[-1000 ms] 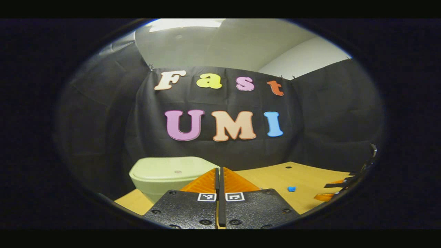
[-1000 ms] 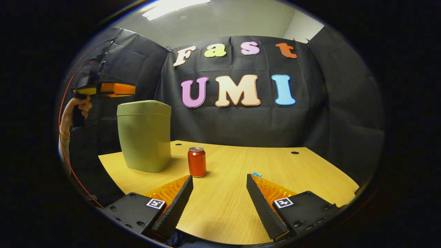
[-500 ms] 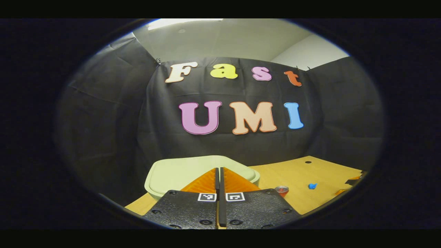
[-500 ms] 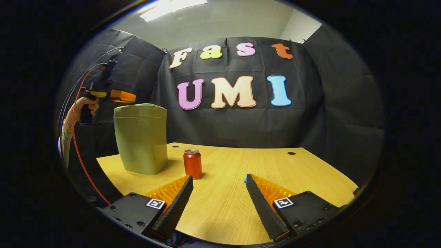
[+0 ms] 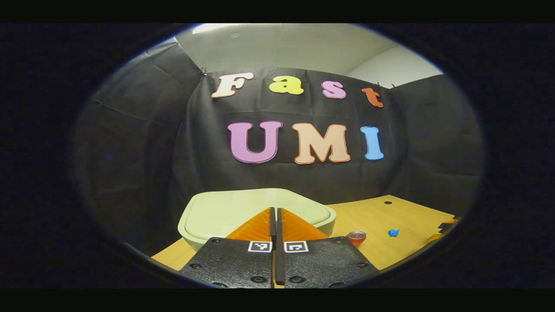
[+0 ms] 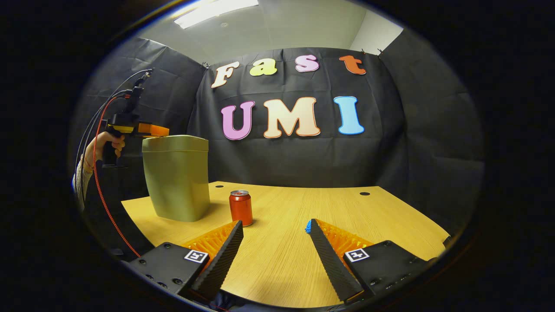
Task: Press the lid of the desktop garbage bin to open it, pick up the crumpled paper on the desktop and throw it into the bin, then pick up the pop can on the desktop and drop it into the bin, and finally close the garbage bin lid.
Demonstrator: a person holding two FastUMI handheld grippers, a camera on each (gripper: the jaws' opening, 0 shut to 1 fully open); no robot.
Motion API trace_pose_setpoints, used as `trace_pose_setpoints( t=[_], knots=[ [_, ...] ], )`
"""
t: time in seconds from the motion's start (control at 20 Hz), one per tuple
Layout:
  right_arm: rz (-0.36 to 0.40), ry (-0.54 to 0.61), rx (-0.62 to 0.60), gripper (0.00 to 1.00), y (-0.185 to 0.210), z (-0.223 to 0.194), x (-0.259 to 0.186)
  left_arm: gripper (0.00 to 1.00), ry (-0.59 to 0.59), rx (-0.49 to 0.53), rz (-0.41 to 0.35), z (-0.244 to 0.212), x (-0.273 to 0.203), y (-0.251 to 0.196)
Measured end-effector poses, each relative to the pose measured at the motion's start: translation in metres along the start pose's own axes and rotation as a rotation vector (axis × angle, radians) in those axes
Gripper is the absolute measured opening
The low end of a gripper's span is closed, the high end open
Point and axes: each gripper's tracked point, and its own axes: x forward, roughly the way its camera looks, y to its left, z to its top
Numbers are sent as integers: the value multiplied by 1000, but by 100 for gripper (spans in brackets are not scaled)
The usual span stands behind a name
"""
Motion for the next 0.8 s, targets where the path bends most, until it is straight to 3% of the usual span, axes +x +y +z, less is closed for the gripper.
trace_pose_setpoints(
  t=[0.55, 0.8],
  knots=[
    [4, 1, -17, 98, 3, -2, 2, 0, -29, 122, 22, 17, 2, 4],
    [6, 2, -20, 98, 3, -2, 2, 0, -133, 187, 62, 56, -9, 6]
  ],
)
